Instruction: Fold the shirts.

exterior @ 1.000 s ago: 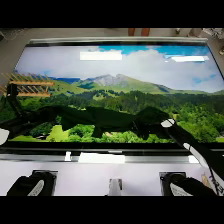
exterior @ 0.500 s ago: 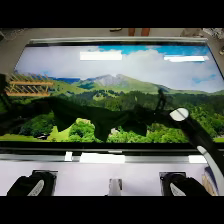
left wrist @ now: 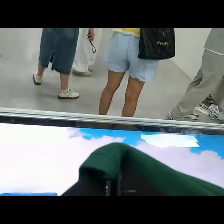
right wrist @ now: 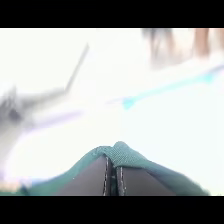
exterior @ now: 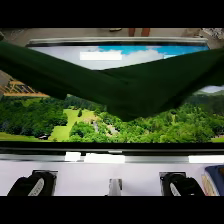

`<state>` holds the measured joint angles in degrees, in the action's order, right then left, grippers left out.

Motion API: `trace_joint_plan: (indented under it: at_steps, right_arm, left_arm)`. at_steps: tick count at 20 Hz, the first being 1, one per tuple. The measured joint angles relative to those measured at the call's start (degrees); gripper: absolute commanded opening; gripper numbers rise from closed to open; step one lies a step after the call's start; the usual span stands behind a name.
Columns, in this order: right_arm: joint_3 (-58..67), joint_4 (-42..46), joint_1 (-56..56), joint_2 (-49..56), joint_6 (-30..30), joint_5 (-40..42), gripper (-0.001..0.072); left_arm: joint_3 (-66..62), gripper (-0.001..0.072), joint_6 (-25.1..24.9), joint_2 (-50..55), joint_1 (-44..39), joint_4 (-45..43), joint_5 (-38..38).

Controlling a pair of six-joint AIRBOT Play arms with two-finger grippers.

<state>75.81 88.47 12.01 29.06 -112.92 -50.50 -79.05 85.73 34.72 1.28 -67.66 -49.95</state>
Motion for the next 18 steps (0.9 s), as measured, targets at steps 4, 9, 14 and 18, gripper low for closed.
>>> trace_joint_plan:
  at_steps: [4, 9, 14, 18]
  right_arm:
    - [3.4, 6.0, 0.0, -0.9, -1.7, -1.3, 0.0026]
    - [3.1, 10.4, 0.0, 10.7, -2.1, -8.3, 0.0026]
    - [1.0, 9.5, 0.0, 32.5, -6.8, -1.7, 0.0060]
    - [0.6, -0.9, 0.0, 44.4, -7.3, 2.8, 0.0510]
  left_arm:
    - [-1.2, 0.0037, 0.4, -0.2, 0.3, -6.1, -13.2]
    - [12.7, 0.0038, 0.6, -0.7, 0.5, -7.5, -20.2]
    - [27.3, 0.0038, 2.1, -0.8, 0.5, -0.8, -15.6]
    - [31.3, 0.0038, 2.1, -0.7, 0.5, 2.1, -12.9]
